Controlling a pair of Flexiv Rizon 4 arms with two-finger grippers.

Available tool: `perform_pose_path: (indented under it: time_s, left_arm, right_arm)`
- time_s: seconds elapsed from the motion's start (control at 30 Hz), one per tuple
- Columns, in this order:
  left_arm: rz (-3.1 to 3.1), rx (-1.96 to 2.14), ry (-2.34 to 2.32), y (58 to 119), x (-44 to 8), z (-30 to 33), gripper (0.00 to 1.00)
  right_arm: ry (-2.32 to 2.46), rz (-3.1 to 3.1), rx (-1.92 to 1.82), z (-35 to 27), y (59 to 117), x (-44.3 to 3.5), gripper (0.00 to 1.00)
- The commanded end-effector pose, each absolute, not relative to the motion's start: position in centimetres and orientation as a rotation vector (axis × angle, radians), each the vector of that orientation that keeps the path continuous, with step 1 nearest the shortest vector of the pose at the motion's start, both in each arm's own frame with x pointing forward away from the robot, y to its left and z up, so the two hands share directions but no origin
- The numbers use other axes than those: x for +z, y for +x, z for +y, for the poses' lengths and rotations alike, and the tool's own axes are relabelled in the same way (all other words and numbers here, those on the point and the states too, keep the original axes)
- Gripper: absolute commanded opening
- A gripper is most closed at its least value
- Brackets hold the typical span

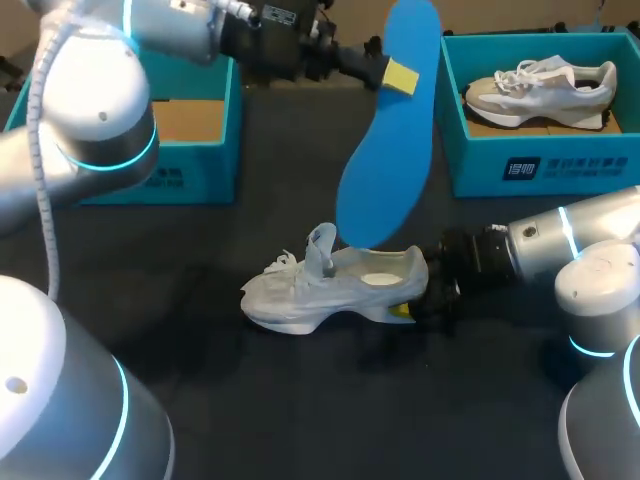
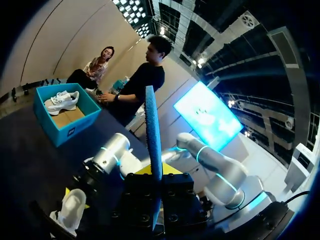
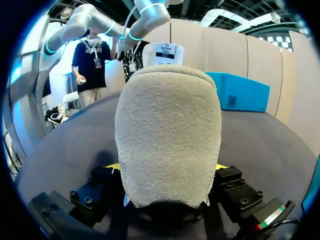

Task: Take the shoe out of the shoebox, open the shoe tongue, remove and reinsert the insole, then place the shoe into the shoebox

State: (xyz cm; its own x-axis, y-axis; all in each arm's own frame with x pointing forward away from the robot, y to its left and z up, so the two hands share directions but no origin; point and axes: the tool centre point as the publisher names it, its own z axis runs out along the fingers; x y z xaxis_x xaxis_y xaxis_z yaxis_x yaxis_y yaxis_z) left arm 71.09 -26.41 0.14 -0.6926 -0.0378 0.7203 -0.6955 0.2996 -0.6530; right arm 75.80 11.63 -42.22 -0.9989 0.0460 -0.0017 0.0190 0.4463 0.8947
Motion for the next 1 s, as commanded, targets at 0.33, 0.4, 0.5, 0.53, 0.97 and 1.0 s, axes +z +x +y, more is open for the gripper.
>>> perform_pose_path:
  time_s: [0.33,0.4,0.5,0.53,0.97,1.0]
  left_arm:
    - [-1.873,1.597,0.77,67.7,2.8,-25.7,0.0]
    - [-1.871,1.592,0.779,67.3,3.2,-25.5,0.0]
    - [-1.871,1.578,0.787,66.8,3.6,-25.2,0.0]
    - [-1.879,1.571,0.788,66.6,3.7,-25.1,0.0]
    - [-1.862,1.501,0.758,65.2,4.2,-24.7,0.0]
    - [-1.862,1.501,0.758,65.2,4.2,-24.7,0.0]
  right_arm:
    - [0.061,2.654,1.631,11.8,75.8,-42.4,0.0]
    - [0.061,2.654,1.631,11.8,75.8,-42.4,0.0]
    - [0.061,2.654,1.631,11.8,75.8,-42.4,0.0]
    - [0.061,2.654,1.631,11.8,75.8,-42.4,0.0]
    - [0.061,2.654,1.631,11.8,75.8,-42.4,0.0]
    - [0.061,2.654,1.631,11.8,75.8,-42.4,0.0]
